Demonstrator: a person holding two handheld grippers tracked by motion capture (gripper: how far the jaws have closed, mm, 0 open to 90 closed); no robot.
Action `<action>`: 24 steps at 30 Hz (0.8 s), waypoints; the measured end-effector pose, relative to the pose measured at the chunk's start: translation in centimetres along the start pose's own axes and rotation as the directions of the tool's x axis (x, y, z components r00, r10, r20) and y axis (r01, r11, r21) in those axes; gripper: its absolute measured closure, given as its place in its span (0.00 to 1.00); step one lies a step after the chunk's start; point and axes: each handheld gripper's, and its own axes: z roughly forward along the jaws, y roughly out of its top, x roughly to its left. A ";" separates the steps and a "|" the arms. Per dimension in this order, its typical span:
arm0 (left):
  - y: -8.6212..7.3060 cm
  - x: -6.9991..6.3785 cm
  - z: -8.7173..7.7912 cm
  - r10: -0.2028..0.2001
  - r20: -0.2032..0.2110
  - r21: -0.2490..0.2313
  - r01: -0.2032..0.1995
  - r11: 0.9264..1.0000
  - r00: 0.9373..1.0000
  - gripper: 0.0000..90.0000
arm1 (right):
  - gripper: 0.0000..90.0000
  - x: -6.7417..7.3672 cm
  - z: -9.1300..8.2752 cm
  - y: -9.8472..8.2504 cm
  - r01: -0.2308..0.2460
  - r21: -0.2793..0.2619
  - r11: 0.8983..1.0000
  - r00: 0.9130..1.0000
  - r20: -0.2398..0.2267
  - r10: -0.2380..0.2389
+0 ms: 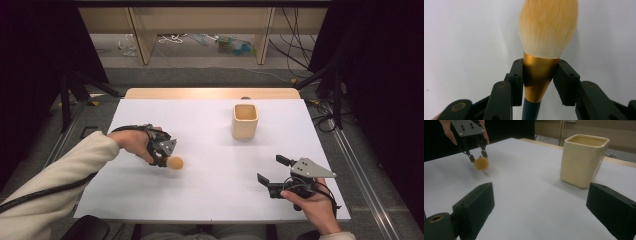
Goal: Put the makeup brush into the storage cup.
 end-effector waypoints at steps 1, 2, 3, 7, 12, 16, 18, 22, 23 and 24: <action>0.0 0.0 -0.2 0.005 -0.009 0.001 -0.005 1.000 1.000 0.68 | 0.10 0.0 0.0 0.0 0.000 0.000 1.000 1.000 0.000 0.000; 0.0 0.1 -0.3 0.005 -0.023 -0.009 -0.005 1.000 1.000 0.69 | 0.10 0.0 0.0 0.0 0.001 0.000 1.000 1.000 0.001 -0.001; 0.0 0.1 -0.5 -0.002 -0.031 -0.021 0.001 1.000 1.000 0.69 | 0.10 0.0 0.0 0.0 0.001 0.000 1.000 1.000 0.001 -0.001; 0.0 -0.1 -0.9 -0.035 -0.043 -0.072 0.032 0.997 0.998 0.69 | 0.10 0.0 0.0 0.0 0.001 0.000 1.000 1.000 0.002 -0.001; 0.0 0.0 -1.4 -0.030 -0.068 -0.078 0.025 0.997 0.997 0.69 | 0.10 0.0 0.0 0.0 -0.001 0.003 1.000 1.000 0.001 0.001; -0.2 -0.1 -1.8 -0.043 -0.069 -0.086 0.037 0.996 0.997 0.69 | 0.10 0.0 0.0 0.0 0.001 0.001 1.000 1.000 0.002 -0.001; -0.2 -0.2 -1.9 -0.060 -0.074 -0.104 0.052 0.993 0.995 0.69 | 0.10 0.0 0.0 0.0 0.001 0.001 1.000 1.000 0.002 -0.001; -0.3 -0.3 -2.2 -0.065 -0.075 -0.114 0.056 0.992 0.995 0.69 | 0.10 0.0 0.0 0.0 0.001 0.003 1.000 1.000 0.002 -0.001; -0.4 -0.2 -2.3 -0.055 -0.083 -0.108 0.046 0.993 0.995 0.69 | 0.10 0.0 0.0 0.0 0.002 0.003 1.000 1.000 0.003 -0.002; -0.4 -0.3 -2.3 -0.074 -0.080 -0.124 0.064 0.990 0.994 0.69 | 0.10 0.0 0.0 0.0 0.001 0.002 1.000 1.000 -0.001 -0.001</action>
